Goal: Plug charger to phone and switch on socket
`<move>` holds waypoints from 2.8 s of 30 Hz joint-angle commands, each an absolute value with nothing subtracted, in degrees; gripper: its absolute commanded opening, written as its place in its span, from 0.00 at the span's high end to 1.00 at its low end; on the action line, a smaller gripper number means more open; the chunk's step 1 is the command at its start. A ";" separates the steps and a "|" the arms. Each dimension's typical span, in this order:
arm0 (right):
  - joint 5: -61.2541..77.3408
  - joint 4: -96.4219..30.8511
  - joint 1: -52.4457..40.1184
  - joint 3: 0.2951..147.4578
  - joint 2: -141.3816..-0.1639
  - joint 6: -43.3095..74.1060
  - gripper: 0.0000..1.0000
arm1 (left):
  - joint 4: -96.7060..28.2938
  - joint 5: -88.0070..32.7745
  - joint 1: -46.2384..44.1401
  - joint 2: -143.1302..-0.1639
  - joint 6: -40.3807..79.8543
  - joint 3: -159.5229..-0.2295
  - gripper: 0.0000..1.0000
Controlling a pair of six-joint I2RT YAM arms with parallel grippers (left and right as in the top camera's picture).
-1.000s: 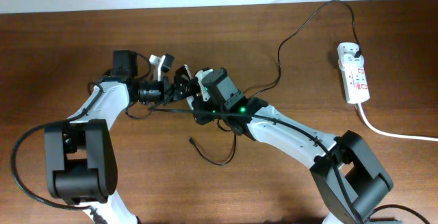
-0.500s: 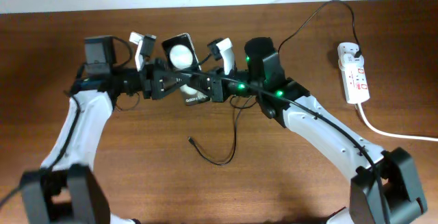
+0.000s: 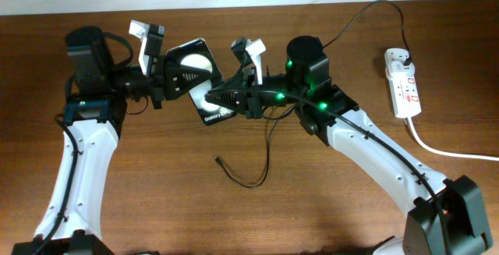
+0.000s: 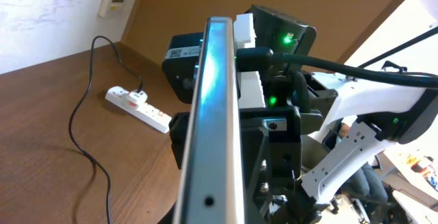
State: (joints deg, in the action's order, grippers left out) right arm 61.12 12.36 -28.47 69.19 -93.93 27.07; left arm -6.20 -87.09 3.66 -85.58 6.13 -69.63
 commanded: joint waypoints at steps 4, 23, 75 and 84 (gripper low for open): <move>56.38 10.85 -28.47 68.42 -95.64 18.06 0.87 | -9.72 -83.11 2.76 -82.39 15.29 -71.68 1.00; 52.86 -19.22 -9.69 68.42 -95.85 12.62 0.01 | -35.57 -27.11 -4.69 -84.42 8.67 -71.29 1.00; 24.10 -41.76 -5.82 68.42 -95.85 12.64 0.01 | -42.68 -0.47 -24.60 -111.20 17.30 -78.52 1.00; 24.08 -41.76 -5.82 68.42 -95.85 12.64 0.01 | -37.80 -57.49 -1.28 -107.55 13.41 -80.62 1.00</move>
State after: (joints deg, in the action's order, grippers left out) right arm 24.64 -41.82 -5.93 68.25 -95.66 13.21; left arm -40.47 -39.55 -5.89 -110.04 14.98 -80.27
